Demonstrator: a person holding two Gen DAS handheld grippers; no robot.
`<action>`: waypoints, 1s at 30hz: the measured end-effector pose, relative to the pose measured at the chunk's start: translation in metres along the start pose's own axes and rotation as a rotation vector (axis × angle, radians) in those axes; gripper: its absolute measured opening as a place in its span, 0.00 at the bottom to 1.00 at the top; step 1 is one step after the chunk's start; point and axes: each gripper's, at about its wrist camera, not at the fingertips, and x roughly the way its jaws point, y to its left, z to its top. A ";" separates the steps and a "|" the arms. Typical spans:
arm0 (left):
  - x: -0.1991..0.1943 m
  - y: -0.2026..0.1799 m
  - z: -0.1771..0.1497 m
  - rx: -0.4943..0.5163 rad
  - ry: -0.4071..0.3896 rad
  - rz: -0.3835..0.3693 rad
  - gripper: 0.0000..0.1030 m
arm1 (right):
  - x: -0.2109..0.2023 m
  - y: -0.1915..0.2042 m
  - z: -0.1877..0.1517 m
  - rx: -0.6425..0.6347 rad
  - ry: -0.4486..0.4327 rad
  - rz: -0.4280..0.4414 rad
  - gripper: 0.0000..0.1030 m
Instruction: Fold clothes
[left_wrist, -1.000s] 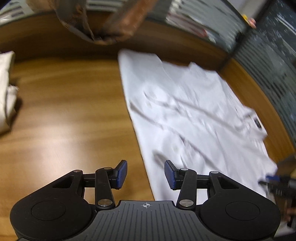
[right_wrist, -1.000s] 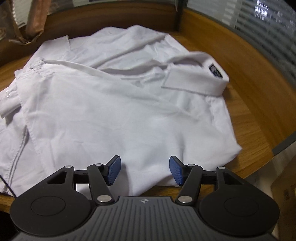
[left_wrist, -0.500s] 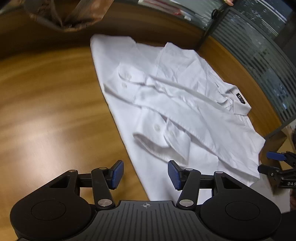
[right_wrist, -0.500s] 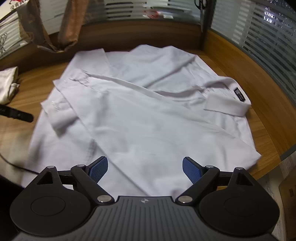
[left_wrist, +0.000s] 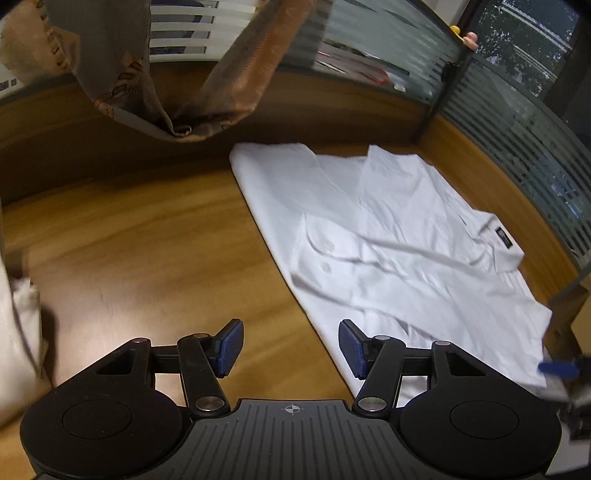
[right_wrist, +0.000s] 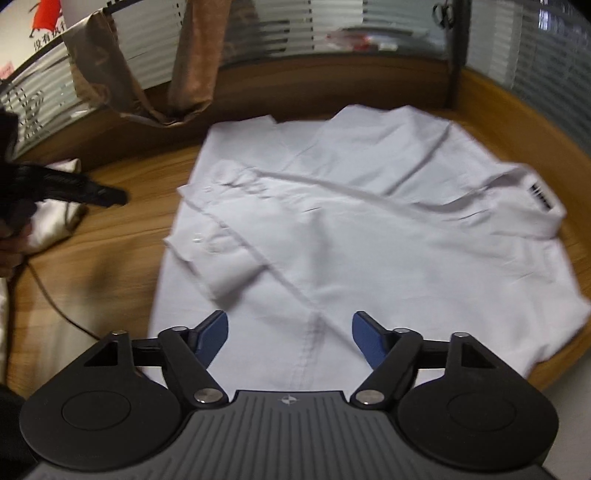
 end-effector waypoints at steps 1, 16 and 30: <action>0.006 0.002 0.006 0.006 0.000 -0.007 0.58 | 0.006 0.005 0.001 0.025 0.005 0.016 0.73; 0.128 -0.012 0.073 0.186 0.108 -0.153 0.56 | 0.083 -0.005 -0.036 0.992 -0.096 0.164 0.60; 0.115 -0.015 0.089 0.260 -0.045 -0.272 0.05 | 0.075 0.010 -0.025 1.025 -0.139 0.115 0.05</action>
